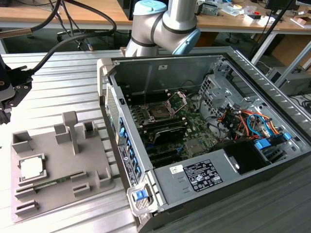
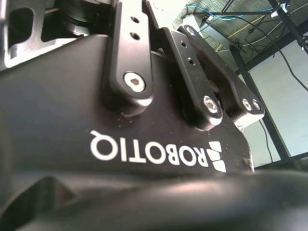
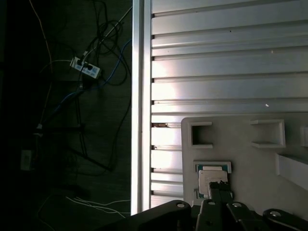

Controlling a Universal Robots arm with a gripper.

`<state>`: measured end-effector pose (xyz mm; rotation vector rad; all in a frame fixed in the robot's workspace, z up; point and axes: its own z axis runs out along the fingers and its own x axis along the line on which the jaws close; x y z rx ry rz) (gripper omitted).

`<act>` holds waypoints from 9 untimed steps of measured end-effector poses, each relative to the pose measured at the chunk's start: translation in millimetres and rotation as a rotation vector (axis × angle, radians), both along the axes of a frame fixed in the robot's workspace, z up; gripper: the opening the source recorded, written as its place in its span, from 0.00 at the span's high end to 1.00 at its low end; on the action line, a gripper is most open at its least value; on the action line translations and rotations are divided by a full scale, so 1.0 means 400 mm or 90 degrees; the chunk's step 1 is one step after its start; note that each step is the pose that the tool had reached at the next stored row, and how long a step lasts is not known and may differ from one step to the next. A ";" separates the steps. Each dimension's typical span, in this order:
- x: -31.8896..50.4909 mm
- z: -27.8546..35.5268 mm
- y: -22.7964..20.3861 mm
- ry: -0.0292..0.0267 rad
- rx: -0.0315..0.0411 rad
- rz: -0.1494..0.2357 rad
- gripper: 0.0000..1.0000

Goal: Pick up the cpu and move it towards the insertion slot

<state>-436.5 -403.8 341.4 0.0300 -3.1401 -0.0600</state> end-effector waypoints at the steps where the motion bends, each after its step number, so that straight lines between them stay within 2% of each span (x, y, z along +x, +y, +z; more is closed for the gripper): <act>1: 0.000 -0.001 0.000 0.0000 0.0000 0.000 0.89; 9: 0.000 -0.006 0.000 0.0000 0.0000 0.000 0.89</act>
